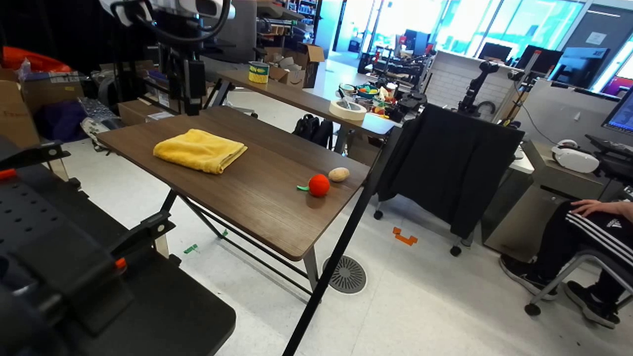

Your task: Use the yellow towel to wipe the table

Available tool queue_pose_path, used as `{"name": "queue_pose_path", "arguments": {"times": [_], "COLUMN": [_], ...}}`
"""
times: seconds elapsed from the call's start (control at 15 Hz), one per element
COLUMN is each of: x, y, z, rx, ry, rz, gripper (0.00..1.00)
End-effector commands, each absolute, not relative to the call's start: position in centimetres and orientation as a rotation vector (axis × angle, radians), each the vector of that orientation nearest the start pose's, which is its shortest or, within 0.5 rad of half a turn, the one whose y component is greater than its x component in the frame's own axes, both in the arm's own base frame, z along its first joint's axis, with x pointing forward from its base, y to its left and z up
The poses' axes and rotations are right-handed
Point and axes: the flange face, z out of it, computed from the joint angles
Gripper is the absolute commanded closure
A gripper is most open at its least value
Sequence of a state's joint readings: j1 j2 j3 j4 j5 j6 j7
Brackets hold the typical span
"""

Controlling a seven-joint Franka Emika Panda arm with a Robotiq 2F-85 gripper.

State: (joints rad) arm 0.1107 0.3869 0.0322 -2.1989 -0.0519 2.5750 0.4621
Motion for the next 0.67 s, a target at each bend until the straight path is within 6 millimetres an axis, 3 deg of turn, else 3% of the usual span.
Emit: {"name": "queue_pose_path", "arguments": {"times": [0.0, 0.07, 0.2, 0.47, 0.53, 0.6], "x": [60.1, 57.4, 59.0, 59.8, 59.3, 59.3], "y": [12.3, 10.6, 12.3, 12.3, 11.8, 11.1], "z": [16.7, 18.0, 16.3, 16.0, 16.1, 16.0], "rx": [-3.117, -3.124, -3.121, -3.123, -3.122, -3.114], "ry": [0.474, 0.443, 0.441, 0.45, 0.263, 0.182], "rz": [0.063, 0.024, 0.044, 0.045, 0.184, 0.167], "gripper": [0.0, 0.0, 0.0, 0.0, 0.0, 0.0]}}
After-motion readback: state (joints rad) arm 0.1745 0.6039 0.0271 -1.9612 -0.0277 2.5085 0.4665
